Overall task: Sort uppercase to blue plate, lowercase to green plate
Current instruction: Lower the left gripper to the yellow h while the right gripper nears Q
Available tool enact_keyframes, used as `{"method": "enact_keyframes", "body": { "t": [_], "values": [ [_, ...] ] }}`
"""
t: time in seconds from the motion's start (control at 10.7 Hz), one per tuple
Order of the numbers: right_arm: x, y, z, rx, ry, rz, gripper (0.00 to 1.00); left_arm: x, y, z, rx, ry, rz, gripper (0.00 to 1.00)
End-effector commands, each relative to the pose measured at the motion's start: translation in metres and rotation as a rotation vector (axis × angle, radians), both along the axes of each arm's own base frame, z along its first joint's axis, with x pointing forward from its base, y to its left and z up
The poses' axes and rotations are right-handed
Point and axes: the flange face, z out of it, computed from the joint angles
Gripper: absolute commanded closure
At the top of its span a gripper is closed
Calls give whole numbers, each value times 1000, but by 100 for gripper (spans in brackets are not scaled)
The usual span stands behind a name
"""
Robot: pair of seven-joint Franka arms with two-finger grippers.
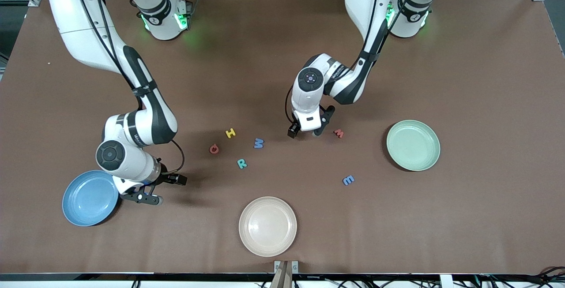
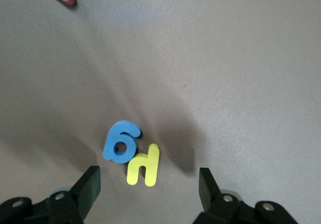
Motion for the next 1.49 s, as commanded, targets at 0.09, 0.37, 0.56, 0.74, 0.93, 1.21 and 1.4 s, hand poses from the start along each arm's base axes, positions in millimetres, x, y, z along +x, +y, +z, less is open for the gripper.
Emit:
{"method": "enact_keyframes", "body": {
  "t": [0.09, 0.37, 0.56, 0.74, 0.93, 1.21, 1.4],
  "values": [
    [3, -5, 1, 5, -4, -21, 0, 0, -5, -5, 4, -21, 10, 14],
    [1, 6, 1, 5, -3, -14, 0, 0, -5, -6, 5, -25, 6, 17],
    [-3, 21, 5, 5, 4, -96, 0, -1, -4, -7, 7, -23, 6, 20],
    [-8, 33, 4, -3, 20, -170, 0, -1, -4, -8, 8, -24, 2, 28],
    [-16, 51, 8, -15, 62, -242, 0, -1, -3, -8, 9, -24, -6, 42],
    [-22, 49, 37, -16, 77, -229, 0, -1, -3, -8, 9, -24, -9, 51],
    [-34, 46, 45, -18, 79, -228, 0, -1, -3, -8, 10, -24, -15, 52]
  ]
}}
